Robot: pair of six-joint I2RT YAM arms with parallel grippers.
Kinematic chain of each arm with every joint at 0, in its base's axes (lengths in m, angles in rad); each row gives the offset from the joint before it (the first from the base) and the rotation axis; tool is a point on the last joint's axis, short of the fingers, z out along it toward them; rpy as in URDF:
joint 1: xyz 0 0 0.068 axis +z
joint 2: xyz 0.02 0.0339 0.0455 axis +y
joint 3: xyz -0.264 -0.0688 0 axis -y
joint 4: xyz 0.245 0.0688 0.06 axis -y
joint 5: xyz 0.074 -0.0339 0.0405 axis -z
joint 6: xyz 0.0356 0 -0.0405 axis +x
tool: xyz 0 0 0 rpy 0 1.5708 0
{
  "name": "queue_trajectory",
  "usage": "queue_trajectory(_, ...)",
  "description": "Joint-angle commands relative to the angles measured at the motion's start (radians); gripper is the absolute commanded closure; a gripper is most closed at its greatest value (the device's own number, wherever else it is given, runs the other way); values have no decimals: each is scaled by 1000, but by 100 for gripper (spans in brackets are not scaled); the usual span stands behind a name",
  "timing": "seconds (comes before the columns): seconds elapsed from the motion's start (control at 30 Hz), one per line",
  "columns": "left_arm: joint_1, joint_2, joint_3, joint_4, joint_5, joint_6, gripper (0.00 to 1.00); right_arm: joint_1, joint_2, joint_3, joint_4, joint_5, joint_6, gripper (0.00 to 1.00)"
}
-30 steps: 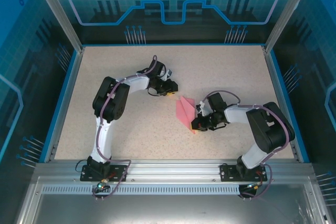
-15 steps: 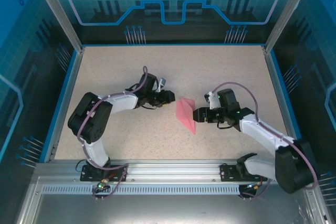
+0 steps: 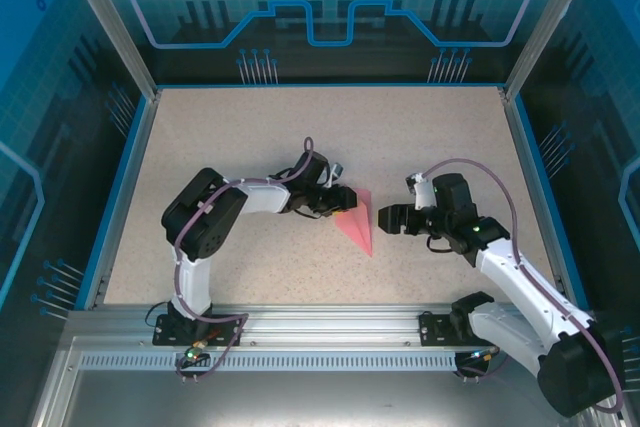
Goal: Fold a paper plane with a square sheet of paper (fold left side to right side)
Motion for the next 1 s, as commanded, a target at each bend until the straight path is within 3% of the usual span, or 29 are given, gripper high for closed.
queue_trajectory(0.0,-15,32,42,4,30,-17,57,-27,-15,-12,-29,-28,-10,23)
queue_trajectory(0.2,-25,76,88,20,57,-34,61,-75,-26,-32,7,-130,15,17)
queue_trajectory(0.4,-26,52,80,30,48,-36,81,-124,7,-39,15,-231,24,2)
queue_trajectory(0.5,-24,-11,53,29,33,-28,86,-145,45,-52,52,-297,29,1)
queue_trajectory(0.77,34,-285,-51,86,8,-53,89,-295,162,-141,482,-613,309,1)
queue_trajectory(0.97,58,-417,-57,91,18,-62,90,-288,235,-117,725,-742,430,1)
